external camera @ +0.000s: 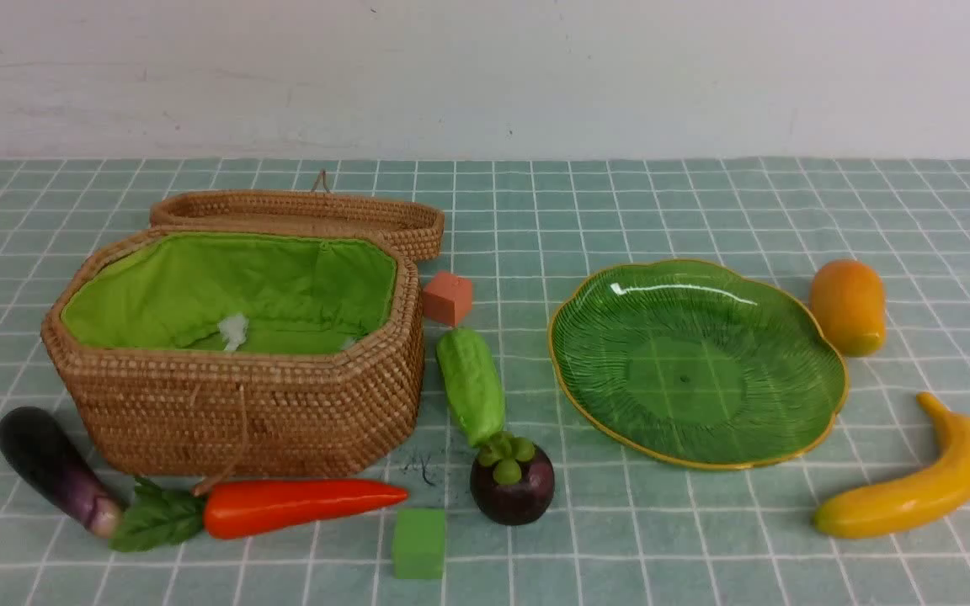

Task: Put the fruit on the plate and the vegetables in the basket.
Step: Use the left arm to grab an eggplant and put it into the left basket

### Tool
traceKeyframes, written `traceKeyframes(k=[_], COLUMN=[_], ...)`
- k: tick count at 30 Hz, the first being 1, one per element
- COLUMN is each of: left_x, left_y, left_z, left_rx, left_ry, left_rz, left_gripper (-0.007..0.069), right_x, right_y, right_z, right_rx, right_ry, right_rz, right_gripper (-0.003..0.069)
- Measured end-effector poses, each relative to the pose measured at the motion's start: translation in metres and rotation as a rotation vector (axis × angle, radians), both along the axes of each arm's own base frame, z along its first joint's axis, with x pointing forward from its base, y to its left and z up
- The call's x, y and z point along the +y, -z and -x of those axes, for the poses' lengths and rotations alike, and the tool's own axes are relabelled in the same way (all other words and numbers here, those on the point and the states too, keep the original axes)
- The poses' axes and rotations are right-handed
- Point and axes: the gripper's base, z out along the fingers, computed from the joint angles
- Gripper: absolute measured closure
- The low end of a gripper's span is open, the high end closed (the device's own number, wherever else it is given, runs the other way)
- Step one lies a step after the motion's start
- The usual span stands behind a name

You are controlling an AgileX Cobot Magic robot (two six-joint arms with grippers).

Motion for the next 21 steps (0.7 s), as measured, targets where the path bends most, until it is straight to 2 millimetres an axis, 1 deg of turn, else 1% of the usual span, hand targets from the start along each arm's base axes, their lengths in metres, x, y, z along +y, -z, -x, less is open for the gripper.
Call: traceKeyframes(k=[21], left_x=[0.0000], left_y=[-0.0008], left_z=[-0.0003], left_rx=[-0.009], left_ry=[-0.001], left_rz=[0.003], left_gripper=[0.0386], right_x=[0.0000], right_y=[0.0000], right_z=[0.0000], right_rx=[0.000], right_ry=[0.000], right_rz=[0.000], right_gripper=[0.0417])
